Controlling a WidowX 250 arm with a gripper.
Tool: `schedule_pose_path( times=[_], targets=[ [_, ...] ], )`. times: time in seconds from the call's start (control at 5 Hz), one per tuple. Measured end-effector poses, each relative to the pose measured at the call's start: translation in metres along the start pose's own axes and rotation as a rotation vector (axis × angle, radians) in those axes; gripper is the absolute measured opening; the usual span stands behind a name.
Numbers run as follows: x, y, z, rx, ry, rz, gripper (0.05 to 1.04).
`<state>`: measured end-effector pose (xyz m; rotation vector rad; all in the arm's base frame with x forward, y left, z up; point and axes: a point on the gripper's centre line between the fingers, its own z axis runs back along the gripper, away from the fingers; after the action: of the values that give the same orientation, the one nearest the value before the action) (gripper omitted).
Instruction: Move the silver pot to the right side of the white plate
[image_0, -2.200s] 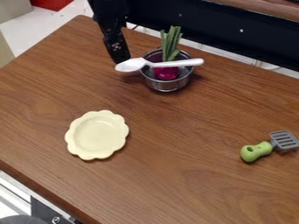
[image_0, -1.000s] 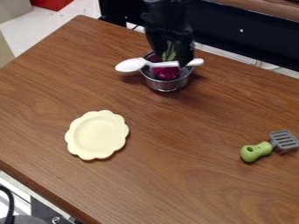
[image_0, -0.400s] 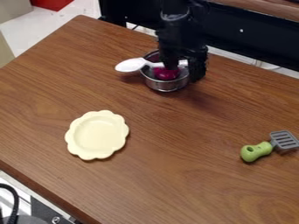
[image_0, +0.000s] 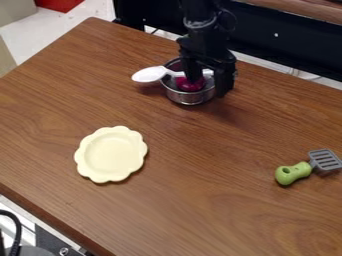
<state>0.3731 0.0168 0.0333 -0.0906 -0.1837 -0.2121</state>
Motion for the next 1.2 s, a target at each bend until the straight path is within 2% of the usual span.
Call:
schedule_pose_path(
  times=[0.2,0.6,1.0,1.2],
  targets=[
    [0.005,-0.001,-0.001,0.009,-0.025,0.023,1.001],
    [0.005,0.000,-0.013,0.032,-0.007,0.063,0.955],
    [0.004,0.000,-0.021,0.040,0.003,0.054,0.400],
    [0.004,-0.002,-0.022,0.040,0.003,0.038,0.174]
  ],
)
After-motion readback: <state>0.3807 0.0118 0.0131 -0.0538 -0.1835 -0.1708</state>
